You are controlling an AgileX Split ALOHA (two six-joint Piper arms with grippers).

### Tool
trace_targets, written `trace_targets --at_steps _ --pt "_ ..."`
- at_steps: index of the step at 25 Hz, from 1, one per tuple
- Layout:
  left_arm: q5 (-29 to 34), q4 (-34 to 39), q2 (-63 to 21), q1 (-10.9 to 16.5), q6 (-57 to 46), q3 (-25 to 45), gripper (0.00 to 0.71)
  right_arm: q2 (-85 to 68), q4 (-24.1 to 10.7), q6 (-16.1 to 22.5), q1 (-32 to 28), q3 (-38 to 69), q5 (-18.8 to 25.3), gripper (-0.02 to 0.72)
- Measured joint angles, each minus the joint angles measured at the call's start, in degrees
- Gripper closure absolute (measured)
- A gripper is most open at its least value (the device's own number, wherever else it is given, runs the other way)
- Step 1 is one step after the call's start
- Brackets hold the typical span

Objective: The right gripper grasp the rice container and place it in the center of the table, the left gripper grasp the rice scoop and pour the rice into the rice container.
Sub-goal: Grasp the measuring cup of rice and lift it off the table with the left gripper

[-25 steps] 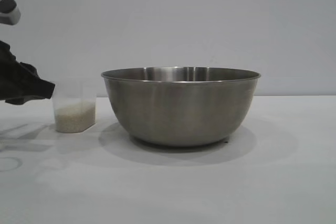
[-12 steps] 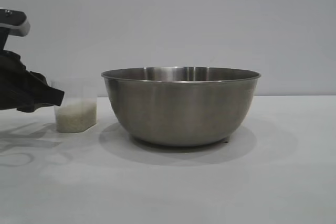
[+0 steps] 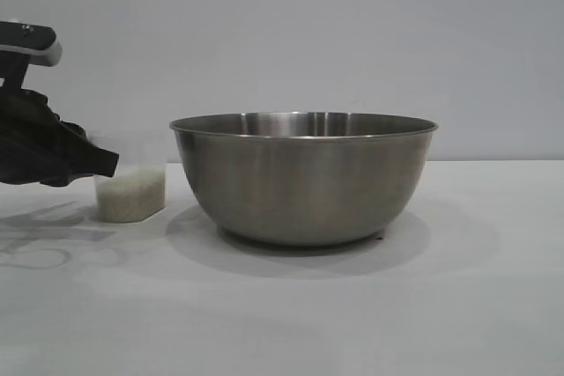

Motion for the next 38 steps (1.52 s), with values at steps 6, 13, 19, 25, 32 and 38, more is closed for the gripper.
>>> trace_targets --at_steps 6,13,19,25,32,38 --pt "0.0 4.5 0.3 0.1 0.0 -1.5 0.480 0.0 0.0 0.0 0.0 0.0 0.0 0.146" --pt "0.0 5.8 0.3 0.1 0.0 -3.9 0.710 0.0 0.0 0.0 0.0 0.0 0.0 0.146" --pt "0.0 6.3 0.3 0.1 0.0 -4.0 0.710 0.0 0.0 0.0 0.0 0.0 0.0 0.146" --pt "0.4 6.6 -2.4 0.1 2.2 -4.0 0.710 0.0 0.2 0.0 0.0 0.0 0.0 0.146" --pt "0.4 7.6 -9.0 0.1 7.7 -4.0 0.710 0.0 0.5 0.0 0.0 0.0 0.0 0.146" --pt "0.4 18.2 -13.7 0.1 9.5 -5.2 0.710 0.0 0.6 0.0 0.0 0.0 0.0 0.146"
